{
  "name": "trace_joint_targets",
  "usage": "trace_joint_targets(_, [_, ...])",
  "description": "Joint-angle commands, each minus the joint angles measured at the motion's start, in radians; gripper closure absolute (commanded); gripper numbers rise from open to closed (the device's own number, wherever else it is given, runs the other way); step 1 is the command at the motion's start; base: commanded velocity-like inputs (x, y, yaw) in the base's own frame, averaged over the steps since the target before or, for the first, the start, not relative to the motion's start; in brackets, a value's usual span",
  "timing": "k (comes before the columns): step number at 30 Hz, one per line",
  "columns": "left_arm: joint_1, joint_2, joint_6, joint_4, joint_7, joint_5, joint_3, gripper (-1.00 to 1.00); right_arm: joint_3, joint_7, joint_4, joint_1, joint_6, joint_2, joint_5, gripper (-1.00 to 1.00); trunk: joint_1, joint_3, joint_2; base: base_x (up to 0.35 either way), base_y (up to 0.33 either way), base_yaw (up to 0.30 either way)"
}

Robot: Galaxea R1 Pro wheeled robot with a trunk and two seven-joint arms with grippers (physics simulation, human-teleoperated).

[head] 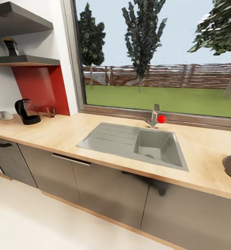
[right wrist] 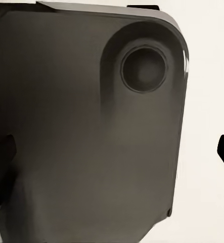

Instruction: Set up a coffee station on the kitchen countertop: keep the coffee maker on the countertop, move the bottle of coffee from the kitchen shelf to the counter next to the coffee maker, place a paper coffee filter on top of the coffee maker, put the saucer next to the coffee maker with the coffee cup on the saucer, and place the electric kettle next to the coffee maker.

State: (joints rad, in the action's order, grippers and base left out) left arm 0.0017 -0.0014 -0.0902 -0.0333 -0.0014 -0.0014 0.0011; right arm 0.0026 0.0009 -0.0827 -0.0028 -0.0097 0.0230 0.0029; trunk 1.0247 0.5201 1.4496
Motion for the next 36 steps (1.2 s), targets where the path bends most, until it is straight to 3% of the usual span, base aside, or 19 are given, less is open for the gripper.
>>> trace_joint_targets(1, [0.000, 0.000, -0.014, -0.001, 0.000, 0.000, 0.000, -1.00, 0.000, 0.001, 0.000, 0.000, -0.002, 0.001, 0.000, -1.00, 0.000, 0.002, 0.000, 0.186, 0.286, 0.199])
trace_joint_targets(13, [0.001, 0.005, -0.040, -0.002, 0.002, 0.022, 0.001, -1.00, 0.003, 0.004, -0.016, 0.000, -0.002, 0.006, 0.000, -1.00, 0.000, 0.015, 0.000, 0.185, 0.286, 0.179])
trace_joint_targets(36, [0.001, 0.002, -0.040, -0.004, 0.000, 0.023, 0.000, -1.00, 0.003, 0.003, -0.019, 0.000, -0.001, 0.006, 0.000, -1.00, 0.000, 0.043, 0.000, 0.184, 0.288, 0.176])
